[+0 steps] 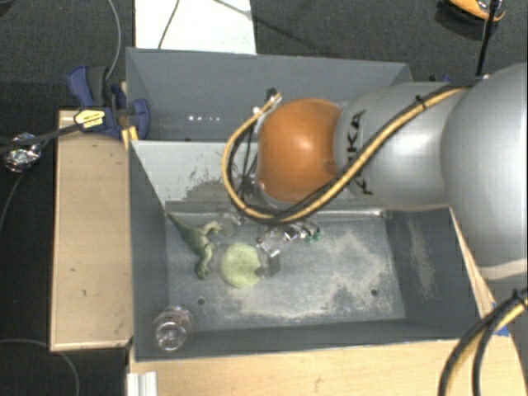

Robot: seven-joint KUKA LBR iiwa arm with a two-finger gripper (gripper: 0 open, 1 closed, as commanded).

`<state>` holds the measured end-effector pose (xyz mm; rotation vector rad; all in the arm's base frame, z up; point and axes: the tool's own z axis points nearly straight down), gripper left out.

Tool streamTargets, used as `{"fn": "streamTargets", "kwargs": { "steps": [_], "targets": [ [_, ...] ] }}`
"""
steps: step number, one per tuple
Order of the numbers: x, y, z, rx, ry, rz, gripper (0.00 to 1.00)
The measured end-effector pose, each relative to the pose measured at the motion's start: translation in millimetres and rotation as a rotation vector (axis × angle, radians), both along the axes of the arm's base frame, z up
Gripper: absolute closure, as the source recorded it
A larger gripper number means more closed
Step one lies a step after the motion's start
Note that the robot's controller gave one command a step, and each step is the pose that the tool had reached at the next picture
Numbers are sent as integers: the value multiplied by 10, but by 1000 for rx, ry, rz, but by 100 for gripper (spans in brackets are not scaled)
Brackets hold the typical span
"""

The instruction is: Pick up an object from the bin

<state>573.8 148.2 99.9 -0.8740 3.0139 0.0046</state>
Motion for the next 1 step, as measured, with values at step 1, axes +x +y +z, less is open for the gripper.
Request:
{"fn": "streamTargets", "kwargs": {
  "steps": [1],
  "targets": [
    [-4, -31, -85, -2, -2, 41, 0]
  ]
}}
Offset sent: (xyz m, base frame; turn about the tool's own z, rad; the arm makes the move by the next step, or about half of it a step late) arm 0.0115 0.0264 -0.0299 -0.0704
